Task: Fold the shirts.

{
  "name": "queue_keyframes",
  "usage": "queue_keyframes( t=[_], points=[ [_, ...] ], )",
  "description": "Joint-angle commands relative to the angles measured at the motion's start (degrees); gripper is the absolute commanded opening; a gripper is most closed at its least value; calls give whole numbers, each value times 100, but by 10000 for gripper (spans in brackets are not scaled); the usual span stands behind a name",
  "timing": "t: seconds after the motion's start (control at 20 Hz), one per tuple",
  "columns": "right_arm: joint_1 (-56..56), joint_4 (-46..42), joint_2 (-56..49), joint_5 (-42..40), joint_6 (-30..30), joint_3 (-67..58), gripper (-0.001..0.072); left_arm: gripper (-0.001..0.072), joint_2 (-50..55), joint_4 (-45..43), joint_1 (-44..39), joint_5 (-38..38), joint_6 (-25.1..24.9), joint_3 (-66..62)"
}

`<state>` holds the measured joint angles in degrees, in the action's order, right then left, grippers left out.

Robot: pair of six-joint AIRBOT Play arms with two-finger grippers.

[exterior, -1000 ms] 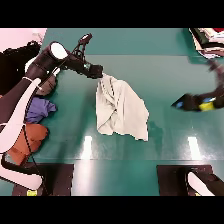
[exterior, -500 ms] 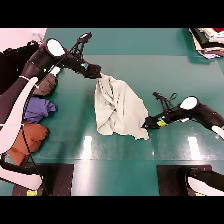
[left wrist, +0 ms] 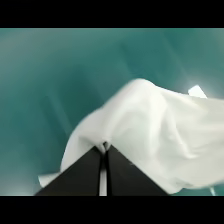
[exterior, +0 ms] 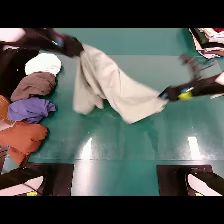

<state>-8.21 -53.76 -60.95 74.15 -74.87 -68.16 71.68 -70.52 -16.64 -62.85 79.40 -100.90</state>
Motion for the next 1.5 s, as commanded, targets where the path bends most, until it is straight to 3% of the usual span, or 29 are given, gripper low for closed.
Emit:
queue_keyframes(
  t=[0.0,0.3,0.55,0.7,0.9,1.05,1.25,1.3,1.35,1.4,1.45],
  points=[
    [811,-26,859,297,-79,-1547,13,25,-1117,-232,0,-133,9,-636],
    [1200,-24,1305,540,-105,-3335,13,25,-2208,363,0,-420,9,-955],
    [1161,-31,529,1779,-509,-3906,13,25,-1580,369,0,-2109,17,-872],
    [721,-439,264,1915,-520,-2898,13,24,-1099,363,-4,-2382,4,175],
    [-114,-1591,428,1410,-575,-942,13,24,-1027,380,-4,-1349,-151,2686],
    [-214,-1587,769,927,-686,127,12,24,-1027,841,-4,-1279,-380,4142],
    [-50,-1563,1080,844,-723,671,13,27,-1027,1561,-4,-1279,-697,4806],
    [55,-1506,1147,826,-723,745,13,175,-1029,1558,-2,-1250,-695,4789],
    [179,-1484,1180,844,-723,756,13,481,-1029,1534,-2,-1191,-678,4736],
    [289,-1473,1202,852,-723,734,13,549,-1034,1495,-2,-1172,-678,4649],
    [393,-1475,1241,852,-723,704,13,539,-1034,1325,-2,-1224,-667,4485]
  ],
)
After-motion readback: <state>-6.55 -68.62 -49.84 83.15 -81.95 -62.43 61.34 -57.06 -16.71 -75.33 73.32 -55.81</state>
